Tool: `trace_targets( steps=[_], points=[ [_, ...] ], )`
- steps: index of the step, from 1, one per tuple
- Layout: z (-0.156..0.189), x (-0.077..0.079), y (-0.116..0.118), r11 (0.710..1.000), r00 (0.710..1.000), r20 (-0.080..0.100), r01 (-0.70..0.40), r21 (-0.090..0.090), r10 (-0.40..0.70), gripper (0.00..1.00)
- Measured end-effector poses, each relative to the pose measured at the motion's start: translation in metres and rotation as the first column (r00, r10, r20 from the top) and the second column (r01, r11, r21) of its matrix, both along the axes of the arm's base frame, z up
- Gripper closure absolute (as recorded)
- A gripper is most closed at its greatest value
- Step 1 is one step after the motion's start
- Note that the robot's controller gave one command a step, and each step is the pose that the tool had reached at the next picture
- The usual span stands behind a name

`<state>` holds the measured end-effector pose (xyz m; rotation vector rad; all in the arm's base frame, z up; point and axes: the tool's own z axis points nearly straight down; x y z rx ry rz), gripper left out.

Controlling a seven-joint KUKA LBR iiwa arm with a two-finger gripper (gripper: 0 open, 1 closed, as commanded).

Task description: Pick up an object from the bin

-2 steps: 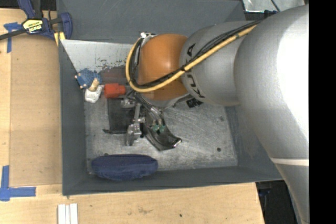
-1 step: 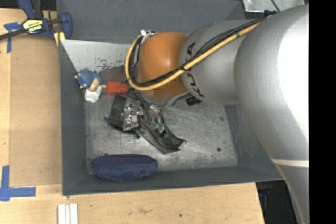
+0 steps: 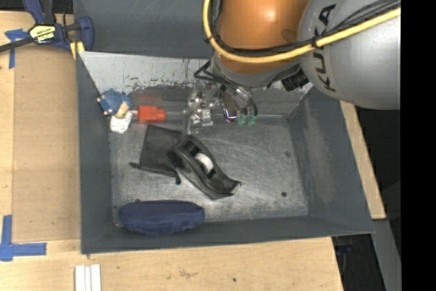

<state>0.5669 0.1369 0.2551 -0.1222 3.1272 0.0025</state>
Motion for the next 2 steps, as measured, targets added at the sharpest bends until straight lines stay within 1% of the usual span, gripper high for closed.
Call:
trace_targets(
  steps=[1,2],
  points=[
    [-0.0762,0.0080,-0.0029,0.984,0.984,-0.015,0.180,-0.003,-0.180,1.00],
    [-0.0803,0.0047,-0.0101,0.943,0.943,-0.012,0.332,-0.002,-0.332,1.00]
  ],
)
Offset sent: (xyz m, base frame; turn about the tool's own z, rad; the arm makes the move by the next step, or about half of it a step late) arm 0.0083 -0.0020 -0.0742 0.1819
